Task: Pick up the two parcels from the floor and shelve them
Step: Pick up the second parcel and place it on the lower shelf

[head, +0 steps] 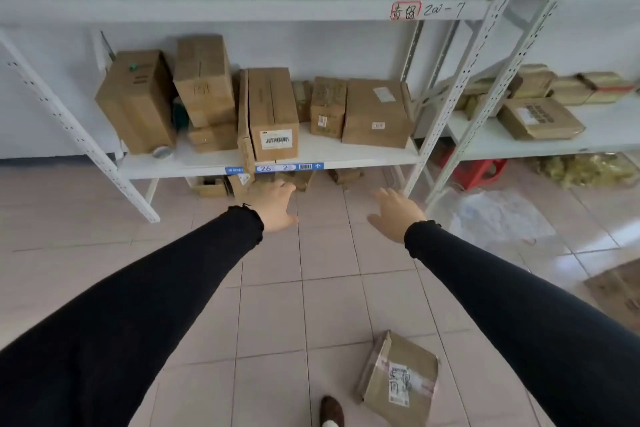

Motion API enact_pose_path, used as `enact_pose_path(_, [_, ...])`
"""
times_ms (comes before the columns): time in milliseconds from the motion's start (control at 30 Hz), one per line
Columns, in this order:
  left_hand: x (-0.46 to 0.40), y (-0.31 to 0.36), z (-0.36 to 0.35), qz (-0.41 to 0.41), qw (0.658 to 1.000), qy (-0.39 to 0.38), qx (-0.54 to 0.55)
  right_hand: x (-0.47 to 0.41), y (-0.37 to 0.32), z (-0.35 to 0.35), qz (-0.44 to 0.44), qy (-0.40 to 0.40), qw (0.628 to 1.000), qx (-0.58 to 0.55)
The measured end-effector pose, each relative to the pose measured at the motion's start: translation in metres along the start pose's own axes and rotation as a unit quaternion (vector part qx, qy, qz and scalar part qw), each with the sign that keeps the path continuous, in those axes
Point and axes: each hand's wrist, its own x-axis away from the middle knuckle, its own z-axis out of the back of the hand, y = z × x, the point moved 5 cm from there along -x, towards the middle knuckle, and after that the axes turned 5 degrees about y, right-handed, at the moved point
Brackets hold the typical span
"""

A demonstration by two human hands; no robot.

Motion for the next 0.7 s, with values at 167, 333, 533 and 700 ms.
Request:
enact_pose_path(167, [0.079,0.003,-0.096,0.013,0.996,-0.073,0.039,0.094,0.013,-0.089,-0.049,-0.071,0.996,-0.008])
enact_pose_path(333, [0.141,0.010,-0.186,0.035,0.990,-0.123,0.059,0.170,0.035,-0.165,-0.075,-0.127,0.989,-0.013])
enact_pose_path(533, [0.183,0.057,-0.283,0.048,0.980,-0.172,0.086,0.237,0.098,-0.230,-0.108,-0.162,0.981,-0.026])
enact_pose_path(700, [0.192,0.118,-0.378,0.066,0.970,-0.210,0.103,0.284,0.180,-0.294,-0.133,-0.194,0.971,-0.033])
